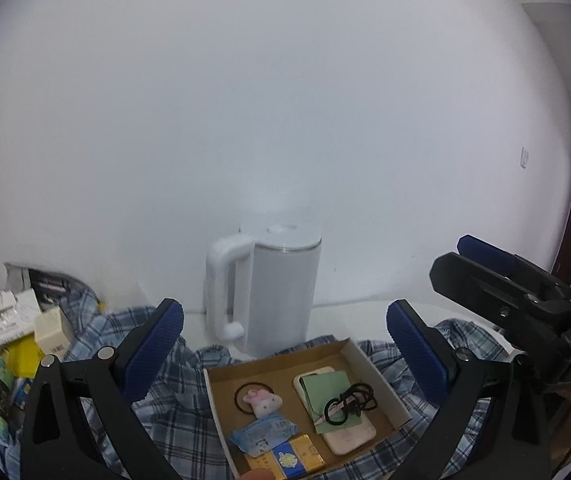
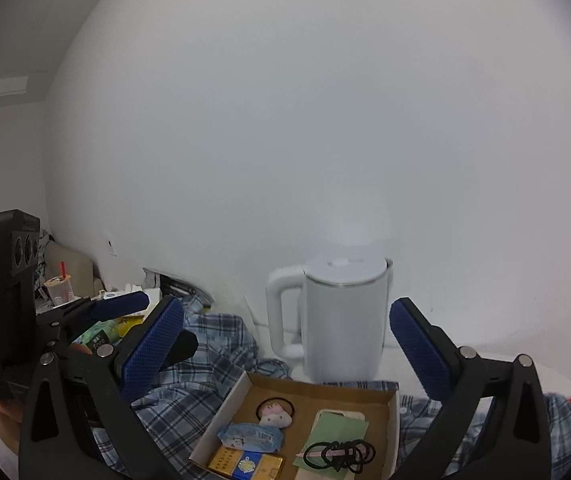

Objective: Organize soft objects
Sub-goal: 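Withdraw both grippers from the box and move toward the cable and coaster, then grasp the white cable with the left gripper while the right gripper grasps the tan coaster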

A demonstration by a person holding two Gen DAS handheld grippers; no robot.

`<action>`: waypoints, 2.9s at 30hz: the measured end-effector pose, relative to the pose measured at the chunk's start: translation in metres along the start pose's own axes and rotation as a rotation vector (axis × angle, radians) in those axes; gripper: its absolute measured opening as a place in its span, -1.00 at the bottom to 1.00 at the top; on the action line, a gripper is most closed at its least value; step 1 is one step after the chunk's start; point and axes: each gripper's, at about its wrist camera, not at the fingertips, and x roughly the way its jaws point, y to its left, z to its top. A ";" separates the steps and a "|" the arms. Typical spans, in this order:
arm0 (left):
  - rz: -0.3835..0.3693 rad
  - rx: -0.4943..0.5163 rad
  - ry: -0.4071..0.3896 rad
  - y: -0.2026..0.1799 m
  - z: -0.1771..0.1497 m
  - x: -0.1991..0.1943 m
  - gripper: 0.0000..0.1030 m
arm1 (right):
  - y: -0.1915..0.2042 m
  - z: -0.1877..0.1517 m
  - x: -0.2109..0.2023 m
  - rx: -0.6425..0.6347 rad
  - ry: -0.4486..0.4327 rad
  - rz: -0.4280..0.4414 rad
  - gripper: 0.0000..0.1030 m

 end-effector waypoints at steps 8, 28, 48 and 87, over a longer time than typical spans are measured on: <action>-0.015 0.048 -0.076 -0.013 0.017 -0.031 1.00 | 0.015 0.021 -0.037 -0.031 -0.086 0.009 1.00; -0.036 0.146 0.056 -0.013 -0.055 -0.049 1.00 | 0.018 -0.054 -0.087 -0.185 0.082 0.045 1.00; -0.159 0.112 0.279 -0.012 -0.146 0.012 1.00 | -0.008 -0.159 -0.062 -0.110 0.243 0.092 1.00; -0.221 0.122 0.601 -0.023 -0.196 0.056 1.00 | -0.007 -0.227 0.006 -0.146 0.625 0.117 1.00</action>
